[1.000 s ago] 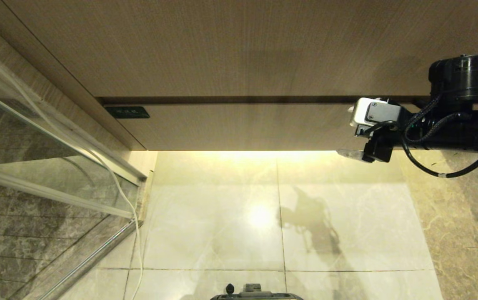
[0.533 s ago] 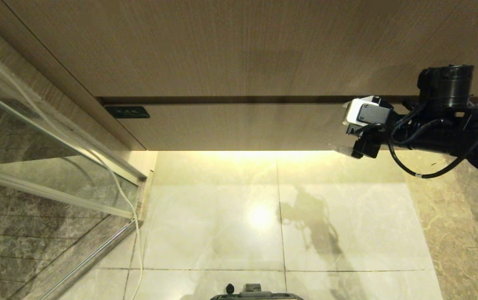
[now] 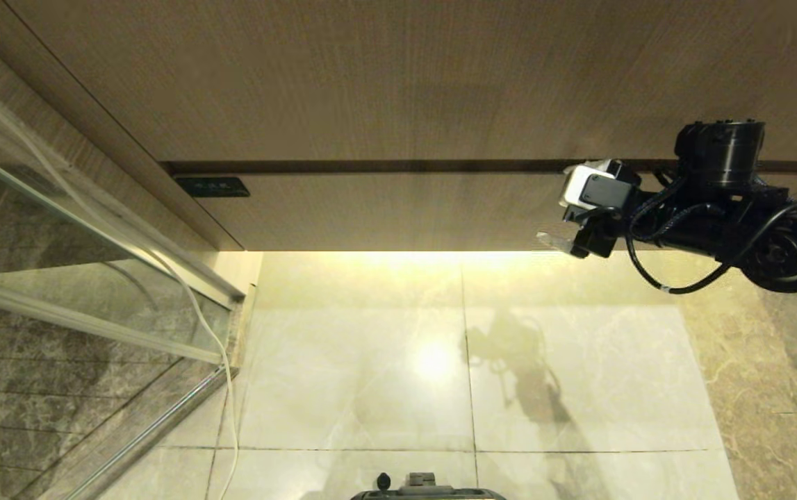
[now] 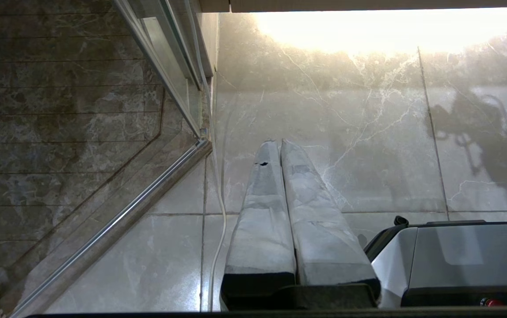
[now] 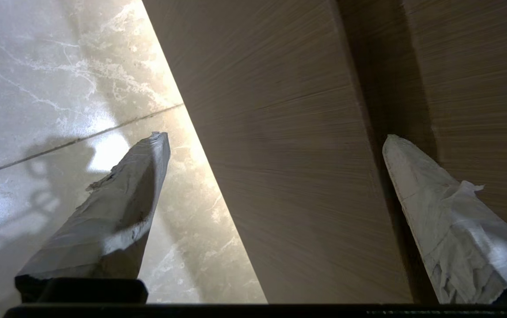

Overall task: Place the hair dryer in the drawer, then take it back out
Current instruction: Pull open the drawer

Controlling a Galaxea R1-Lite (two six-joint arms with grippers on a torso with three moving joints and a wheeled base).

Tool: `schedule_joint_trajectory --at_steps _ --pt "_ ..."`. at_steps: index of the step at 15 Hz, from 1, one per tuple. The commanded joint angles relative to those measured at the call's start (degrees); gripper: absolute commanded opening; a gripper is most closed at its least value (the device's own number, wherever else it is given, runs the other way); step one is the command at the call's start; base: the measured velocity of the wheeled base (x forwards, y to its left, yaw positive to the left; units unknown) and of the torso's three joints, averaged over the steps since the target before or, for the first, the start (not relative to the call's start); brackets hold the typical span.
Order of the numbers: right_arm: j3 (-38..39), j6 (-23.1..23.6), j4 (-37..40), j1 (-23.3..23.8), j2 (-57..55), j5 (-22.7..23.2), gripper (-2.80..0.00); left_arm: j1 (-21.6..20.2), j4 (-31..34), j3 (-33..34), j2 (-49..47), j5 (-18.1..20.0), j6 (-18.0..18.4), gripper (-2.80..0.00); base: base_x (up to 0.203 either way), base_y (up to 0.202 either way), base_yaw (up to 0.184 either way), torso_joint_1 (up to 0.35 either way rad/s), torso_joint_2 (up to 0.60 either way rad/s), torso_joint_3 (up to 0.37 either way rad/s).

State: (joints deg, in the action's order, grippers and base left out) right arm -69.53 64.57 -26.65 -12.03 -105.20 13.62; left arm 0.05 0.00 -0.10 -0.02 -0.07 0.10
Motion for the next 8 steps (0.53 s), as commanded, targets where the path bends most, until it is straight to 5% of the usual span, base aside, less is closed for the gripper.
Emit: schedule_joint_trajectory --at_steps 1,8 --pt "-0.85 0.38 -0.82 -0.01 -1.83 0.11 0.00 -0.05 0.00 0.01 0.02 -0.01 -0.01 -2.80 0.000 0.000 0.000 0.000 0.00 0.000" --pt "-2.21 0.38 -4.44 -0.01 -4.56 1.47 0.00 0.03 0.00 0.02 0.02 -0.01 -0.01 -2.80 0.000 0.000 0.000 0.000 0.00 0.000"
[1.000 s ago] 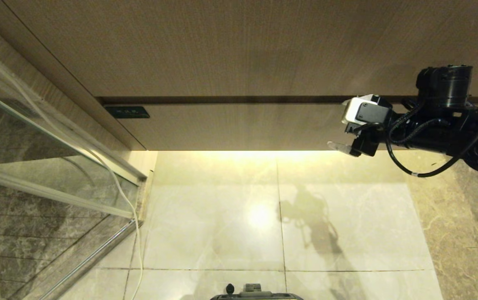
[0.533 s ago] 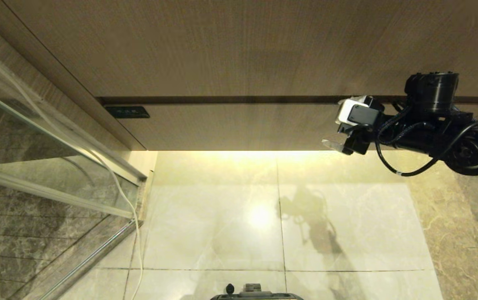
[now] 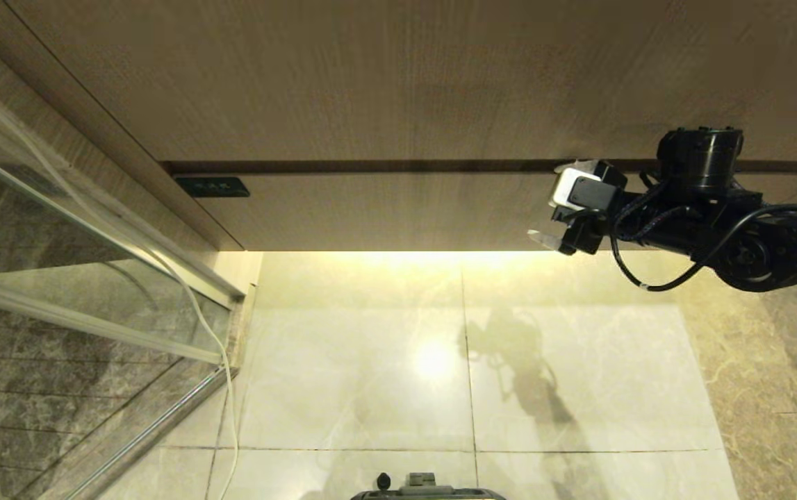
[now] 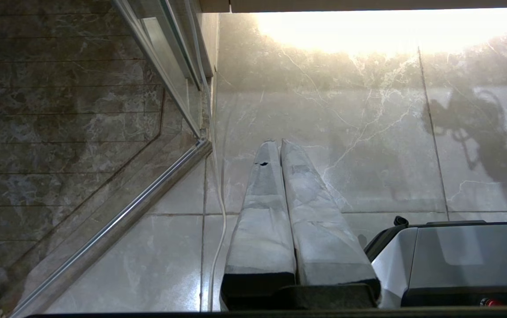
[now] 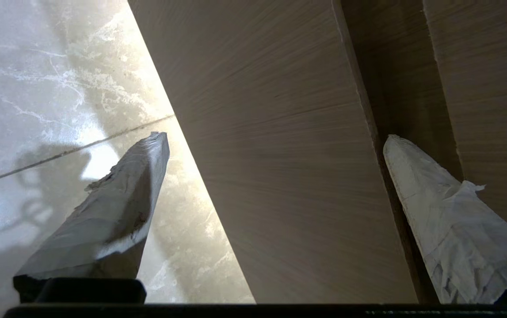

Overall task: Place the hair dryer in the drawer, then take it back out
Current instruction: Pull open the drawer

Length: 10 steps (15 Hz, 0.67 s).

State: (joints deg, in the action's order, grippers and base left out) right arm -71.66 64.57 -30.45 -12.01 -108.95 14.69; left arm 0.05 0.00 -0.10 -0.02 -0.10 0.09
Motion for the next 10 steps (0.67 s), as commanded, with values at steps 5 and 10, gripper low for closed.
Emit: schedule_joint_trajectory --at_steps 5,10 --pt "-1.64 0.38 -4.18 -0.03 -2.49 1.51 0.00 -0.04 0.00 0.01 0.02 0.01 0.00 -2.80 0.000 0.000 0.000 0.000 0.00 0.000" --pt "-2.87 0.46 -4.95 -0.03 -4.24 2.00 0.00 -0.05 0.00 0.01 0.02 0.01 0.00 -2.80 0.000 0.000 0.000 0.000 0.00 0.000"
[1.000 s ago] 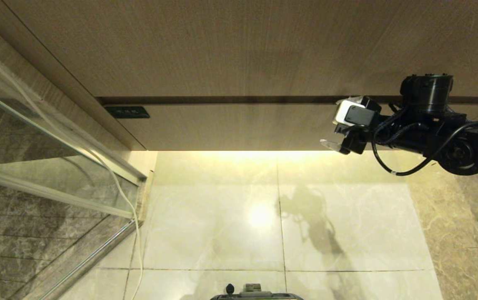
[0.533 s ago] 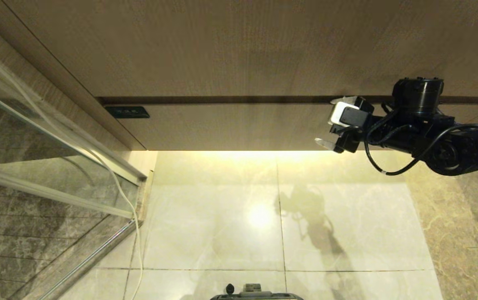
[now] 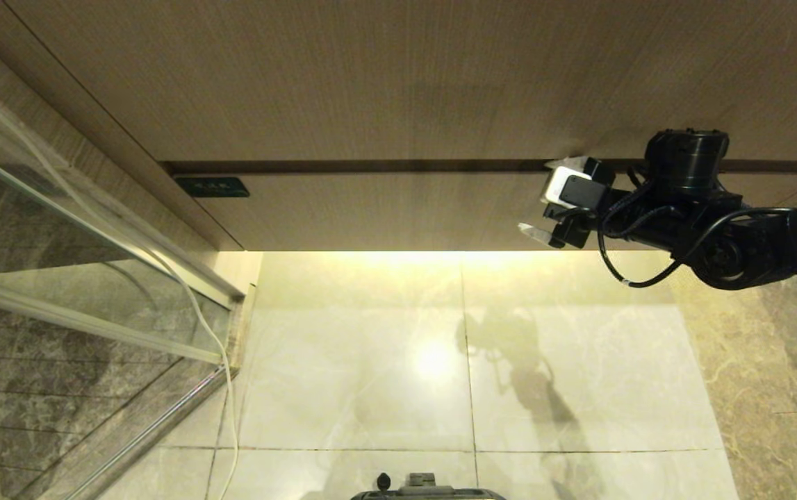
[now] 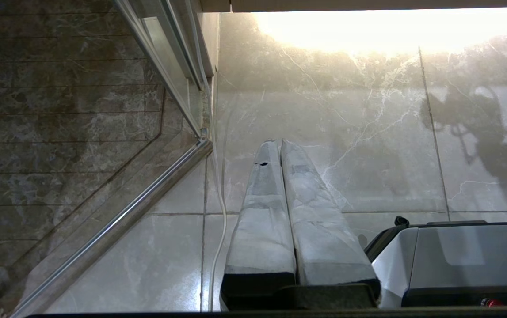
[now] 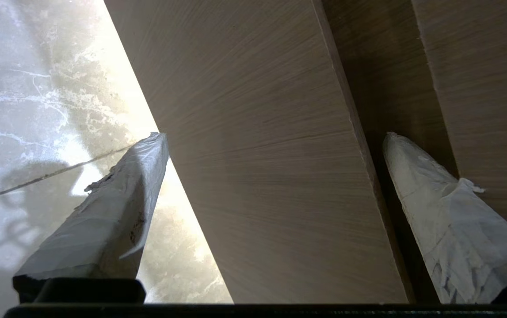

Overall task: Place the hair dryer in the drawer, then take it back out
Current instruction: Pull open the drawer

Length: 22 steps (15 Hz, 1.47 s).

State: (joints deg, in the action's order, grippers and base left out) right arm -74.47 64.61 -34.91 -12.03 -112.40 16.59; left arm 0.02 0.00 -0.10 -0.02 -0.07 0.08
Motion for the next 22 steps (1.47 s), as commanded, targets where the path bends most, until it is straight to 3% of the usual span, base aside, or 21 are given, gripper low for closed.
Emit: schedule_joint_trajectory --at_steps 1,11,16,22 --pt "-0.32 0.40 -0.42 -0.01 -1.35 -0.09 0.00 0.06 0.00 0.01 0.02 -0.01 0.01 -2.80 0.000 0.000 0.000 0.000 0.00 0.000" --pt "0.14 0.26 8.11 0.84 -3.27 -0.66 0.00 -0.02 0.00 0.01 0.02 -0.01 0.01 -2.80 0.000 0.000 0.000 0.000 0.00 0.000" --pt "1.71 -0.42 20.02 2.06 0.70 -0.93 0.00 -0.02 0.00 0.01 0.02 -0.01 0.01 -2.80 0.000 0.000 0.000 0.000 0.00 0.000" --pt "8.21 -0.38 20.93 2.10 6.56 -1.99 0.00 0.06 0.00 0.01 0.02 -0.01 0.01 -2.80 0.000 0.000 0.000 0.000 0.00 0.000"
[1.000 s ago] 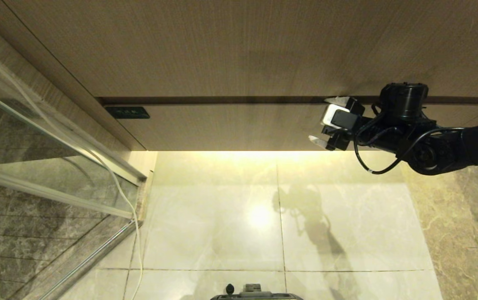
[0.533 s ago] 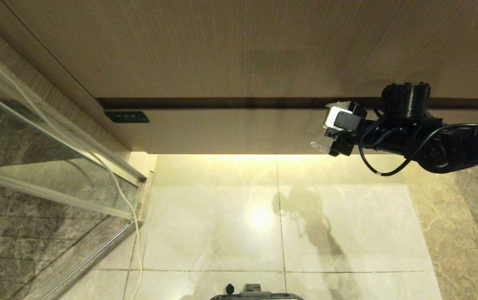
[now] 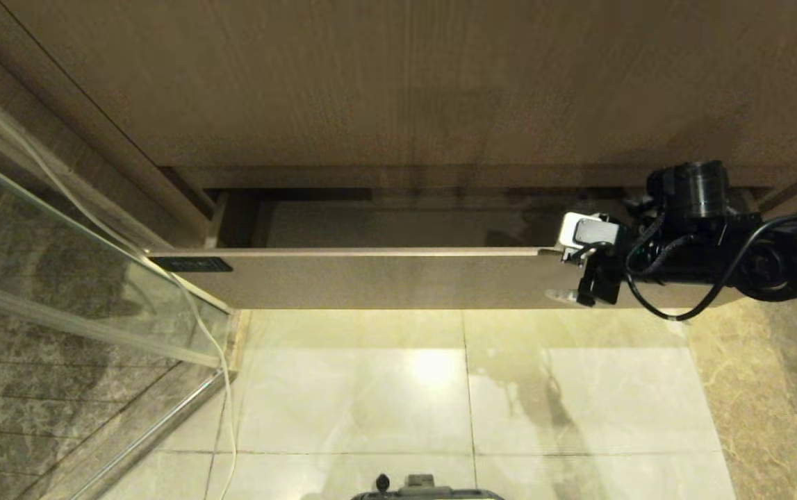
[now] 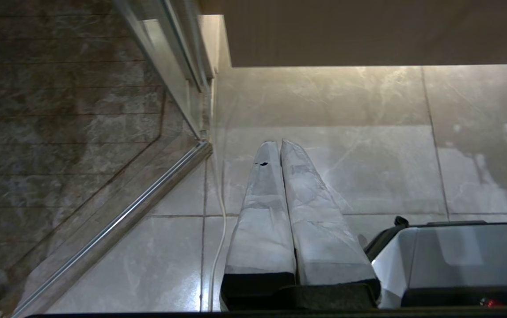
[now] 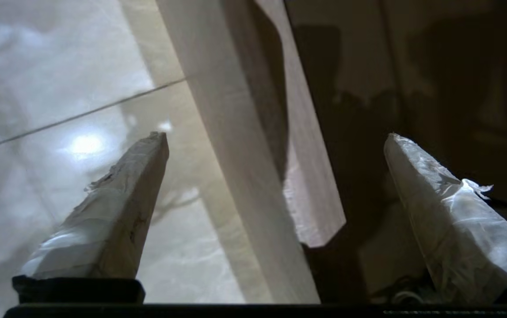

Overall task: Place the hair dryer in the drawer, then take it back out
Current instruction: Pull open the drawer

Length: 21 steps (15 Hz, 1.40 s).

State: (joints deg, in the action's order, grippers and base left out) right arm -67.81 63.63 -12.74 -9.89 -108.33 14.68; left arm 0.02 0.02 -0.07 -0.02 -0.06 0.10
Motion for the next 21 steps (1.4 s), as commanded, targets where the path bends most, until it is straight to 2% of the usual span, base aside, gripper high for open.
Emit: schedule_joint_trajectory --at_steps 1,4,6,10,15,16,18,21 --pt "2.40 0.55 -0.43 -0.05 3.61 -0.43 0.00 0.05 -0.02 -0.01 0.02 -0.03 -0.01 -2.80 0.000 0.000 0.000 0.000 0.00 0.000" --pt "4.40 0.70 4.30 0.30 6.76 -1.05 0.00 -0.02 -0.02 -0.01 0.02 -0.03 -0.01 -2.80 0.000 0.000 0.000 0.000 0.00 0.000" --pt "4.96 0.48 9.80 0.38 9.43 -3.79 0.00 0.02 -0.02 -0.01 0.02 -0.03 -0.01 -2.80 0.000 0.000 0.000 0.000 0.00 0.000" --pt "5.46 -1.24 27.91 1.05 20.04 -11.43 0.00 -0.02 -0.02 -0.01 0.02 -0.03 -0.01 -2.80 0.000 0.000 0.000 0.000 0.00 0.000" --pt "4.35 -5.94 51.03 1.46 37.86 -16.91 0.00 0.06 -0.02 -0.01 0.02 -0.03 -0.01 -2.80 0.000 0.000 0.000 0.000 0.00 0.000" --pt "2.52 -6.52 54.64 2.19 39.26 -17.64 0.00 0.04 -0.02 -0.01 0.02 -0.03 -0.01 -2.80 0.000 0.000 0.000 0.000 0.00 0.000" --pt "0.11 -7.55 54.87 5.37 39.44 -20.74 0.00 -0.01 -0.02 -0.01 0.02 -0.03 -0.01 -2.80 0.000 0.000 0.000 0.000 0.00 0.000" --pt "-0.17 -11.42 54.89 14.07 39.85 -28.76 0.00 -0.02 -0.02 -0.01 0.02 -0.03 -0.01 -2.80 0.000 0.000 0.000 0.000 0.00 0.000"
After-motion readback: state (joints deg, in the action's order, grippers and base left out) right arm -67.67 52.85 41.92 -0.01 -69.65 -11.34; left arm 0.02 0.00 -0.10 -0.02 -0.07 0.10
